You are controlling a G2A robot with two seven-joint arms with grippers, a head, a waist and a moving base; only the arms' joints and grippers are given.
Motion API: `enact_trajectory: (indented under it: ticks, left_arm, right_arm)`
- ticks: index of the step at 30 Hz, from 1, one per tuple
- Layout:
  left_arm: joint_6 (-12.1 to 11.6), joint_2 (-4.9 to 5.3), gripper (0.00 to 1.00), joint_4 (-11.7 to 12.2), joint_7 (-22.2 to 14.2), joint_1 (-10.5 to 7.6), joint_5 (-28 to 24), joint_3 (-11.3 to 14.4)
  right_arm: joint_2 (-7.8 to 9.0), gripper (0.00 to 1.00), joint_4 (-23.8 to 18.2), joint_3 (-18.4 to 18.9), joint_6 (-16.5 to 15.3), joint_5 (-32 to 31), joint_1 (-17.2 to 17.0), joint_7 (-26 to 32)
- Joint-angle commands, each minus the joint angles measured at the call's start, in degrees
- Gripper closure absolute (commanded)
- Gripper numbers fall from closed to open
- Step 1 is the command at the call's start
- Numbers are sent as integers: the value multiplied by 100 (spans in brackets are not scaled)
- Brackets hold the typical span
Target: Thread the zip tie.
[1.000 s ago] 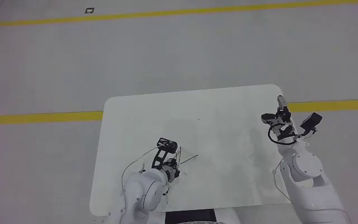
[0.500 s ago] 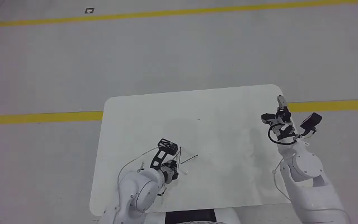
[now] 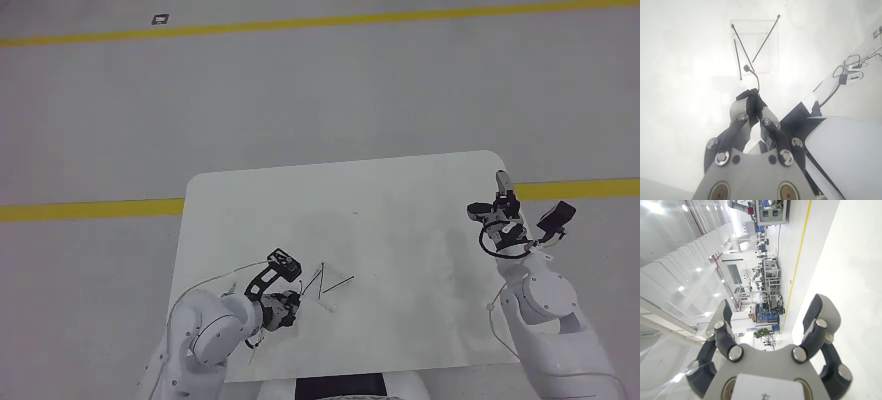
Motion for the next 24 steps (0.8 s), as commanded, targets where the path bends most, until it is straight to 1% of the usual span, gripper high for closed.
enact_trajectory:
  ticks: [1,5,6,9,10,19,20,21,23,24]
  left_arm:
    - [-1,124,100,42,-9,-85,-139,25]
    - [-1,407,100,79,-17,-263,-271,209]
    - [-1,503,100,89,0,-319,-346,294]
    - [-1,748,100,81,-12,-479,-583,516]
    - [-1,776,100,86,-10,-498,-616,532]
    - [-1,775,100,111,24,-494,-652,542]
    - [-1,778,100,227,88,-506,-939,591]
    - [-1,797,100,298,64,-589,-1240,599]
    - [-1,879,100,446,-171,-780,-1695,569]
    - [-1,920,100,476,-254,-854,-1891,556]
  right_arm:
    - [0,0,0,0,0,0,0,0]
    - [0,0,0,0,0,0,0,0]
    - [0,0,0,0,0,0,0,0]
    - [0,0,0,0,0,0,0,0]
    - [0,0,0,0,0,0,0,0]
    - [0,0,0,0,0,0,0,0]
    - [0,0,0,0,0,0,0,0]
    - [0,0,0,0,0,0,0,0]
    - [0,0,0,0,0,0,0,0]
    - [0,0,0,0,0,0,0,0]
